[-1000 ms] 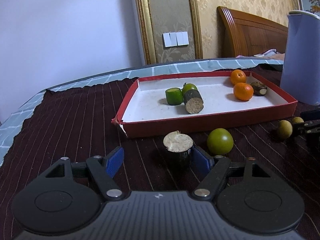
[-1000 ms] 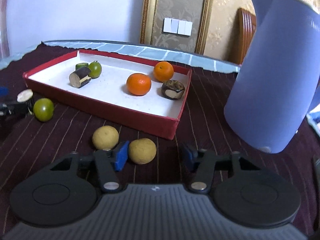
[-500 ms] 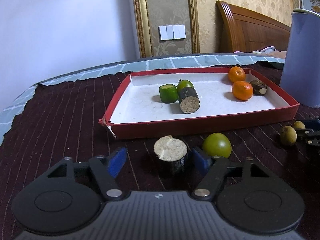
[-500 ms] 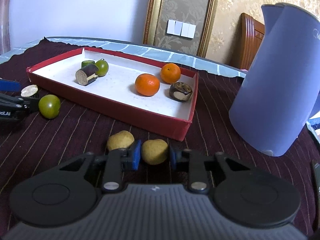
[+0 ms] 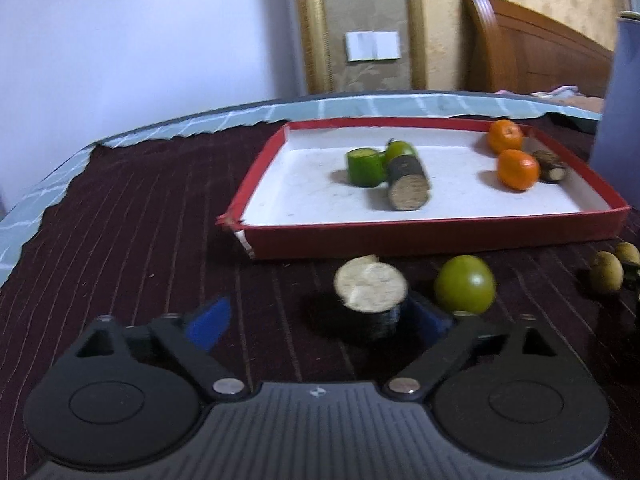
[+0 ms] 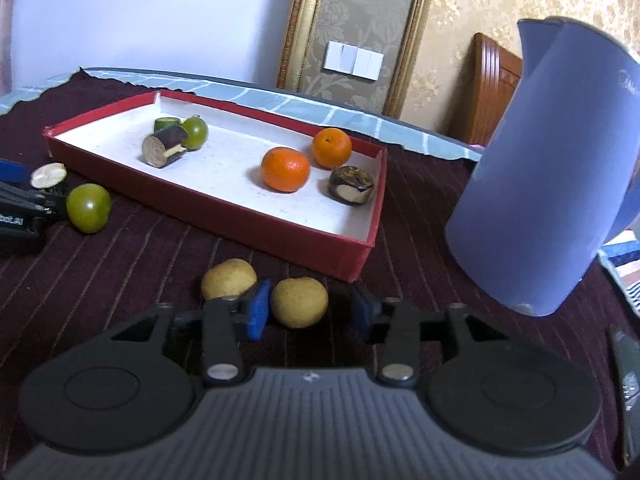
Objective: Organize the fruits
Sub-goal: 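Grasp the second dark cylinder piece with the left tool while the right tool grasps a brown round fruit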
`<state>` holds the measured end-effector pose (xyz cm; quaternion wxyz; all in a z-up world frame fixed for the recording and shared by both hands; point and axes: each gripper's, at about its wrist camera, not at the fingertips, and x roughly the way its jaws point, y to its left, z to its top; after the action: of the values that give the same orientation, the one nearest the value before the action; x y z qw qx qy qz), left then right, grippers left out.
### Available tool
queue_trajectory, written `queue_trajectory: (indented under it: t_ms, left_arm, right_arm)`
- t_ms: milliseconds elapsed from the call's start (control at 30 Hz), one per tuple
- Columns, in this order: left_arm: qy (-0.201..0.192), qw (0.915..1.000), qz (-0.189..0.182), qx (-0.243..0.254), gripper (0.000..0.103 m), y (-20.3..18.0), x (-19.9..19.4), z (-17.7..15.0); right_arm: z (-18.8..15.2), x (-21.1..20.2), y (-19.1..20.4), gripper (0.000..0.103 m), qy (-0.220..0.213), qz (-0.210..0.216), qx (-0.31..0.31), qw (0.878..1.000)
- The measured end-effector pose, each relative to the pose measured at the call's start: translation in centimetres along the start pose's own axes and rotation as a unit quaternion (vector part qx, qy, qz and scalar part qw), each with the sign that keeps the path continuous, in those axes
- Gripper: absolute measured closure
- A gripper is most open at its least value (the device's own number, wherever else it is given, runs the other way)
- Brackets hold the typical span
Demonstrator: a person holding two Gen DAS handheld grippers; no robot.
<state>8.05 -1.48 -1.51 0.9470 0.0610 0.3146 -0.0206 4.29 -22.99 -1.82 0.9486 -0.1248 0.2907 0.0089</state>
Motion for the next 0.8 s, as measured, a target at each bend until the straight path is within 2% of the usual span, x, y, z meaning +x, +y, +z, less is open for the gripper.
queue_trajectory:
  t_ms: [33,67,167,300,367,433,467,533,633,667,800]
  left_arm:
    - [0.003,1.0000,-0.001,-0.004,0.004,0.2,0.1,0.0]
    - [0.005,1.0000,-0.004,-0.006,0.004,0.3,0.2,0.0]
    - [0.005,0.9998,-0.011,-0.013,0.004,0.6,0.2,0.1]
    - [0.008,0.9996,-0.019,-0.021,0.005,0.8,0.3,0.1]
    - [0.008,0.9994,-0.027,-0.023,0.011,0.8,0.4,0.2]
    - [0.001,0.9991,-0.038,-0.017,0.022,0.7,0.2,0.1]
    - [-0.002,0.9990,-0.042,-0.014,0.026,0.5,0.1,0.1]
    - [-0.009,0.9984,-0.055,-0.007,0.046,0.3,-0.2,0.0]
    - [-0.017,0.9970,-0.076,0.005,0.065,0.0,-0.5,-0.1]
    - [-0.018,0.9967,-0.079,0.008,0.069,-0.1,-0.6,-0.1]
    - [-0.019,0.9963,-0.084,0.004,0.070,-0.1,-0.5,-0.1]
  right_arm:
    - [0.0,0.0,0.0,0.020,0.001,-0.021,0.002,1.000]
    - [-0.1,-0.1,-0.1,0.015,0.002,-0.032,0.005,0.999]
    - [-0.1,-0.1,-0.6,0.029,0.000,0.009,0.012,1.000]
    - [-0.1,0.0,-0.5,0.037,0.001,0.021,0.010,1.000]
    - [-0.1,-0.1,-0.5,0.045,0.001,0.028,0.010,1.000]
    - [0.0,0.0,-0.3,0.071,-0.001,0.035,0.006,0.999]
    - [0.0,0.0,-0.2,0.073,-0.001,0.033,0.004,0.999]
    - [0.0,0.0,0.1,0.077,-0.001,0.032,-0.001,0.999]
    - [0.0,0.0,0.0,0.077,-0.002,0.033,-0.001,0.999]
    - [0.0,0.0,0.0,0.077,-0.003,0.034,0.001,0.999]
    - [0.0,-0.1,-0.6,0.076,-0.004,0.037,0.019,0.999]
